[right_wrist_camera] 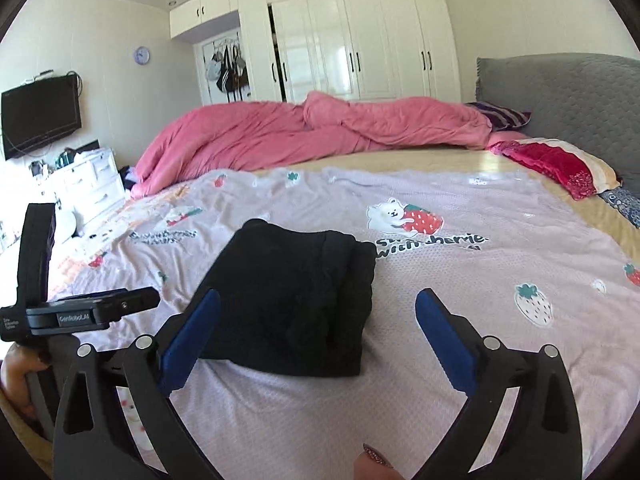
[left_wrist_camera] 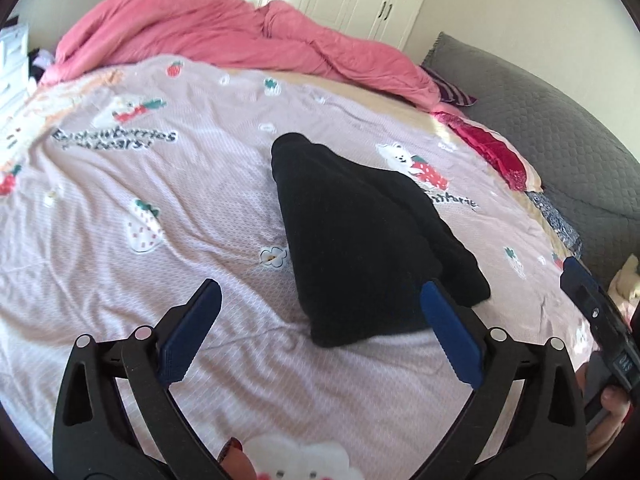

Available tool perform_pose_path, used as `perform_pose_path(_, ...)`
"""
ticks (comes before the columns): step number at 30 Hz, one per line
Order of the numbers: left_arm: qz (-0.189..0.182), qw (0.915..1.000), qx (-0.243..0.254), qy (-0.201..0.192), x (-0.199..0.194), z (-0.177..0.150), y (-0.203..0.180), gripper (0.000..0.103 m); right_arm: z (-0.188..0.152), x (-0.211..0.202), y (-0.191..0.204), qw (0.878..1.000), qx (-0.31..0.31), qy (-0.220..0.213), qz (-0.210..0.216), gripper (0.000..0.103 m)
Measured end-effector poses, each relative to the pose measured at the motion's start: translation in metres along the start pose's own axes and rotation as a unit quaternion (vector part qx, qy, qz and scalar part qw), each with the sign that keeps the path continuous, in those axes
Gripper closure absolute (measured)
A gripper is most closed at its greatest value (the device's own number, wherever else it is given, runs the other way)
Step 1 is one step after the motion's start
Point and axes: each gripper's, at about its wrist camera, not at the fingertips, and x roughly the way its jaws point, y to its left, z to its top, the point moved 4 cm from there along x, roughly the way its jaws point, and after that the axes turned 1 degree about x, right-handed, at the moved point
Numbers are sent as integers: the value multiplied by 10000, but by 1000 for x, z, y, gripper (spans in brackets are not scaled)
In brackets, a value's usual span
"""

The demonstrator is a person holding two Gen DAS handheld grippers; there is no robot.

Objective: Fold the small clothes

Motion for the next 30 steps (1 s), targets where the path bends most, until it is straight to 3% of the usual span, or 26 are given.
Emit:
perform_pose_path(8,154,9989,267,-357,-39,-26,5,9,-19,-28,13,9997,-124,-84,-209,4)
perform_pose_path(19,221,9995,175,-172,-48,-69,19,9,-68,-29,23,9978,203,556,-305,4)
perform_pose_path(30,167,9998,98,-83,-45,-77,22,9,-90,-18,36,9957,82,888,-253,4)
